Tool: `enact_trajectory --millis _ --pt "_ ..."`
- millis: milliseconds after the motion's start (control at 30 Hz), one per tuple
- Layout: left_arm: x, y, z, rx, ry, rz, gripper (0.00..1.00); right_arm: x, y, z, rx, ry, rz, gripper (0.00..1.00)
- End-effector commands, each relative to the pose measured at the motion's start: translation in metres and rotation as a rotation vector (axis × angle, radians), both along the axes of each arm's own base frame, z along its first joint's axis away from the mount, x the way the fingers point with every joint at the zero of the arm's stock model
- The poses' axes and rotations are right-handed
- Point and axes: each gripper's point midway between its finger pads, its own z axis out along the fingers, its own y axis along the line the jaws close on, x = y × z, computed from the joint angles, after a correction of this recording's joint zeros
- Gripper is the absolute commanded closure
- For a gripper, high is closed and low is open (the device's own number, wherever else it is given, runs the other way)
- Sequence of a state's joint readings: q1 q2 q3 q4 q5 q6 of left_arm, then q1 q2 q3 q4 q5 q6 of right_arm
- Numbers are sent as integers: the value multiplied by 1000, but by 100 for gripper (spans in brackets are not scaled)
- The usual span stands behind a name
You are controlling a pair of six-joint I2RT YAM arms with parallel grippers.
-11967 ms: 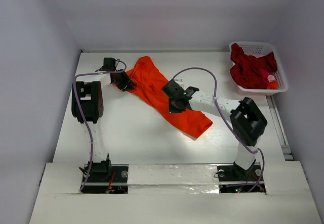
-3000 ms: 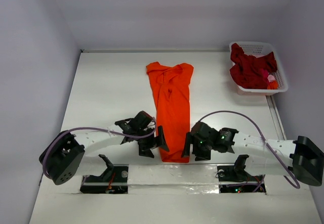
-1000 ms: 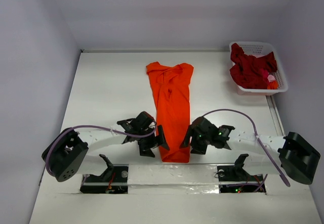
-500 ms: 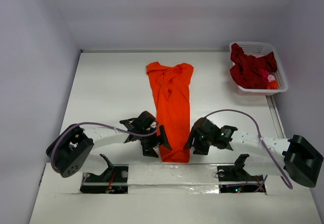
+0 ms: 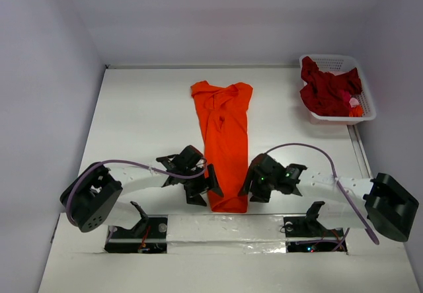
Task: Fold and stack the t-shirts
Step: Grab the bottom of the folded rectangular tshirt with both arms
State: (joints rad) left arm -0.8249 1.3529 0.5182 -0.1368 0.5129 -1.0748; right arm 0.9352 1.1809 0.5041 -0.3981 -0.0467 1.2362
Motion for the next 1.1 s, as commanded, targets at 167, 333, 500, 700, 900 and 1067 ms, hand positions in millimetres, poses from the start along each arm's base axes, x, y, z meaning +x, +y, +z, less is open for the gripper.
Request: enact_trajectory --millis 167,333,500,700,900,1067 --pt "-1 19 -22 127 -17 0 25 8 0 -3 -28 -17 4 53" --pt "-1 20 -22 131 -17 -2 25 8 0 -4 -28 -17 1 61" --pt "-2 20 -23 132 -15 -3 24 7 0 -5 -30 -13 4 64" --pt "-3 21 -25 136 -8 -3 24 7 1 -7 -33 -10 9 71" --pt "-2 20 -25 135 -7 -5 24 8 2 -7 -38 -9 15 89" --pt "-2 20 -24 134 -7 -7 24 8 2 -7 -43 -8 18 100"
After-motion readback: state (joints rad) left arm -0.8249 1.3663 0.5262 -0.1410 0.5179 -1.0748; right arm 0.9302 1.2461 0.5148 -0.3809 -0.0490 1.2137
